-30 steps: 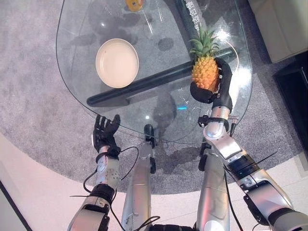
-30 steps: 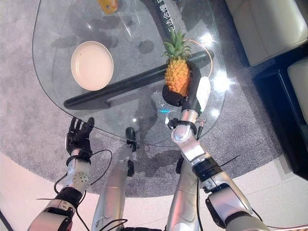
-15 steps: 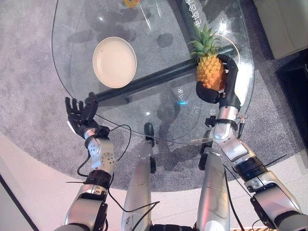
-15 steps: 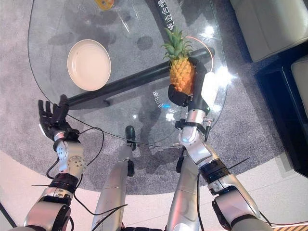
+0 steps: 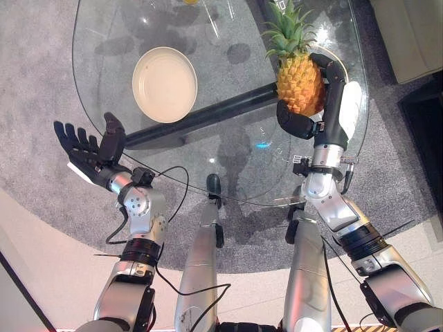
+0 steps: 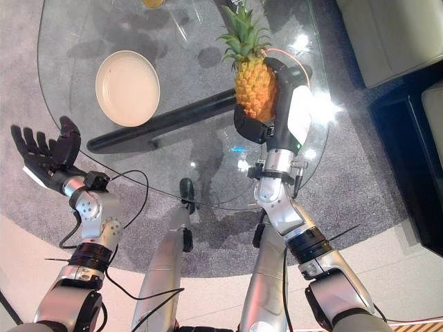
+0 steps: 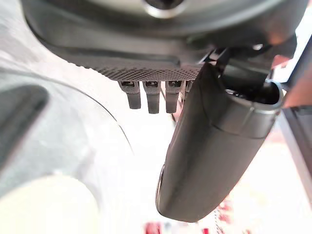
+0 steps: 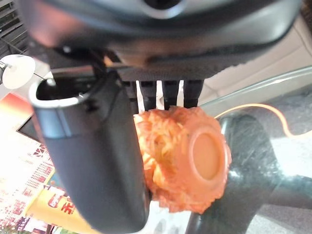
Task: Pick up the fruit to the plate
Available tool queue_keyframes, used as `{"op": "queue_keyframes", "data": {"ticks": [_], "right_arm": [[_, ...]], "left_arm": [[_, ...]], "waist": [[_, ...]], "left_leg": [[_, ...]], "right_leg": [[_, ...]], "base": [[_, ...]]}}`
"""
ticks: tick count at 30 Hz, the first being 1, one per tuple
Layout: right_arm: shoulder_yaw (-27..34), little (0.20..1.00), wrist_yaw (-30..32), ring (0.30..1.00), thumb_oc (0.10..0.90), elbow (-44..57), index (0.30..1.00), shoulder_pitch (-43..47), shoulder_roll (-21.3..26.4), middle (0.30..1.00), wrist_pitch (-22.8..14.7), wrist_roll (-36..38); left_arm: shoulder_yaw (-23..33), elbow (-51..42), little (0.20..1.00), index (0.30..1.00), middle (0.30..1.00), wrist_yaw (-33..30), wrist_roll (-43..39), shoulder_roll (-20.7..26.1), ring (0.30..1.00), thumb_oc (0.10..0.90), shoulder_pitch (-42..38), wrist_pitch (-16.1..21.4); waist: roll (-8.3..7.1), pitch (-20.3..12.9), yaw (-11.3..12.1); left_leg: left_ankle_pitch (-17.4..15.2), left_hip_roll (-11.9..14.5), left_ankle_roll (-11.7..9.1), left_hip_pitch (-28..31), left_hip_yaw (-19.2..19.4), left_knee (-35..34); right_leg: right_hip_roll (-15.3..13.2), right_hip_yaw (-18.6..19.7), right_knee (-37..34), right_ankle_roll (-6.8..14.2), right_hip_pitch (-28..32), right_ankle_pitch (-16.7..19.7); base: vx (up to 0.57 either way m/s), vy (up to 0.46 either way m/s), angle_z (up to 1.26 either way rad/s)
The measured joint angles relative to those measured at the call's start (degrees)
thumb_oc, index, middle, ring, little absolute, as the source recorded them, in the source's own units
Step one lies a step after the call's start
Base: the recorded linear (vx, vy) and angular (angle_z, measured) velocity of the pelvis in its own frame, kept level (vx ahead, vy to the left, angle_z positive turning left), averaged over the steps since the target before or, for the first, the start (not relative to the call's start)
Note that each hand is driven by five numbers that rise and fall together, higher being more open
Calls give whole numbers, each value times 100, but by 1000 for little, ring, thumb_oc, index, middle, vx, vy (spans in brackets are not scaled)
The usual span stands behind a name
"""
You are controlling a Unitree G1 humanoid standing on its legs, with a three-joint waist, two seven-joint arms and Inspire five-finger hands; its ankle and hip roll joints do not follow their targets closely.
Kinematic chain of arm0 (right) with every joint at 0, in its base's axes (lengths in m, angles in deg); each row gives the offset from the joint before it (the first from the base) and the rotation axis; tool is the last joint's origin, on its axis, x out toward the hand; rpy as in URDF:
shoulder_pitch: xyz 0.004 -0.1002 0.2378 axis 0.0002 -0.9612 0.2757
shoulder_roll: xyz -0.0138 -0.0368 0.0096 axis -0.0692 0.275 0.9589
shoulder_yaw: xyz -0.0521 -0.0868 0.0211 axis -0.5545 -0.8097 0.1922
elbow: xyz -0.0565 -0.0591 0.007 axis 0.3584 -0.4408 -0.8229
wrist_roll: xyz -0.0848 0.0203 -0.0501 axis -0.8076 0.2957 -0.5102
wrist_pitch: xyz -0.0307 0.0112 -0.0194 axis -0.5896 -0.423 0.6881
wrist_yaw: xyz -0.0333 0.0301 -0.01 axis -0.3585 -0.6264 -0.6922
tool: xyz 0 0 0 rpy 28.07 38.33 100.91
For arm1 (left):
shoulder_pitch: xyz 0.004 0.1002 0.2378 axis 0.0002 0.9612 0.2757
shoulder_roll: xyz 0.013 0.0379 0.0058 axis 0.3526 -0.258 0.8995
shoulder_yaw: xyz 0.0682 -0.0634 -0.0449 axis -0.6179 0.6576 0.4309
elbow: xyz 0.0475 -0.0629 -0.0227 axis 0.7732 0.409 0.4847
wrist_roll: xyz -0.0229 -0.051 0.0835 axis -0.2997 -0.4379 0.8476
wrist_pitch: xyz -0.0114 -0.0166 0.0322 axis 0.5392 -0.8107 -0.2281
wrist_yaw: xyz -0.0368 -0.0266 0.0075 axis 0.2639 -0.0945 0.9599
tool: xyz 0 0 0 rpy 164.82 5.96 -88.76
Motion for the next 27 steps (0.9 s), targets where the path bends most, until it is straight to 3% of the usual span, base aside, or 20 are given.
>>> {"op": "queue_keyframes", "data": {"ticks": [3,7,11,16,27], "right_arm": [[8,200,0,300,100,0,300,2,-3,300,-22,-73],[13,200,-3,300,100,24,300,1,-9,300,-61,-92],[27,200,-68,300,100,44,300,3,-18,300,-178,-93],[52,200,-286,300,100,61,300,6,-24,300,-208,-198],[-13,200,-706,300,100,328,300,86,-21,300,-242,-314]], "left_arm": [[-18,-257,900,900,900,243,77,1,900,800,-82,-24],[-200,-578,900,900,900,1143,66,52,900,800,-135,-242],[-544,-800,900,900,900,2202,-267,228,900,800,-156,-729],[-769,-927,900,900,900,3073,-1029,253,900,800,-214,-1242],[-1105,-925,900,900,900,3752,-1994,249,900,800,-394,-1878]], "waist": [[0,0,0],[-1,0,0],[-3,1,-41],[-3,1,-103],[-3,1,-165]], "left_leg": [[0,1,0,0,-19,-2],[1,1,1,10,-35,1],[1,-1,1,18,-34,4],[-1,-1,4,17,-17,2],[0,2,8,21,29,-9]], "right_leg": [[0,-25,-18,1,23,1],[0,-37,-25,4,48,5],[0,-36,-48,9,61,29],[2,-30,-96,20,71,56],[2,-16,-185,32,80,121]], "base": [[0,0,0],[0,0,0],[-1,8,0],[2,13,-1],[0,0,0]]}}
